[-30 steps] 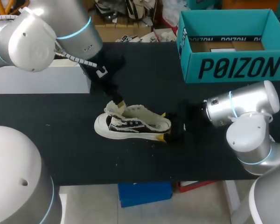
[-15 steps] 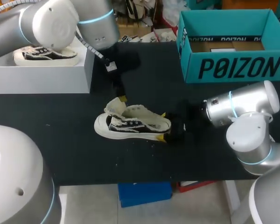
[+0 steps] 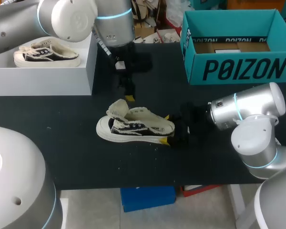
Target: Take the shoe out of the shoebox, open the shoe tongue, remove and reinsert the insole, then place the shoe into the shoebox
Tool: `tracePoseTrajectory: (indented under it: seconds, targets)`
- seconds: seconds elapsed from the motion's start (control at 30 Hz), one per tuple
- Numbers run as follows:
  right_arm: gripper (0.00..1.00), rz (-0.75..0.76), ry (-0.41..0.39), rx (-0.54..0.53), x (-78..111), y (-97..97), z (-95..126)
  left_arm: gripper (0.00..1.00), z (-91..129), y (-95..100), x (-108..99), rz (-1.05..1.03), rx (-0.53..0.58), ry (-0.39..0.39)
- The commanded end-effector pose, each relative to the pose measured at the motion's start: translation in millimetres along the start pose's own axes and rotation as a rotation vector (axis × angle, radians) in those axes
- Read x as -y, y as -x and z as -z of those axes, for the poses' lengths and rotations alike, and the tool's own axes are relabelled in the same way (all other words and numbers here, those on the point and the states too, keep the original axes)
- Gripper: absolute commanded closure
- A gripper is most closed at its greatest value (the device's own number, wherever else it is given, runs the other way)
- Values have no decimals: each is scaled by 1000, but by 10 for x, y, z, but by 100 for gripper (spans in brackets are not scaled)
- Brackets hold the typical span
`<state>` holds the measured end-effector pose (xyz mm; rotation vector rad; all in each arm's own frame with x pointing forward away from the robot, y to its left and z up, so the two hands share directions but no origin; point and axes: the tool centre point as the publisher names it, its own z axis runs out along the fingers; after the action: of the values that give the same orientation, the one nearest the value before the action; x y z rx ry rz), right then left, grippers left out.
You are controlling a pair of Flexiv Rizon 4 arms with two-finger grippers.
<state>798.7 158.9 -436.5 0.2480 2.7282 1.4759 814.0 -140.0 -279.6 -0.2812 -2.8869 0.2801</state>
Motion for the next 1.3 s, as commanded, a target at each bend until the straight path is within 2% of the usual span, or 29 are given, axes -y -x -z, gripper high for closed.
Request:
tracePoseTrajectory:
  seconds: [0.03,0.43,0.6,0.93,1.3]
  targets:
    - [100,-1,-3,1,1,3,-1,100,-66,-40,-63,3,19,-33]
    - [100,-1,-3,1,1,3,-1,100,-74,-44,-64,3,17,-33]
    - [100,-1,-3,1,1,3,-1,100,-158,-31,-57,-46,-26,-60]
    - [100,-1,-3,1,1,3,-1,100,-325,-10,52,-89,-68,-45]
    - [100,-1,-3,1,1,3,-1,100,-525,74,72,-80,-101,-31]
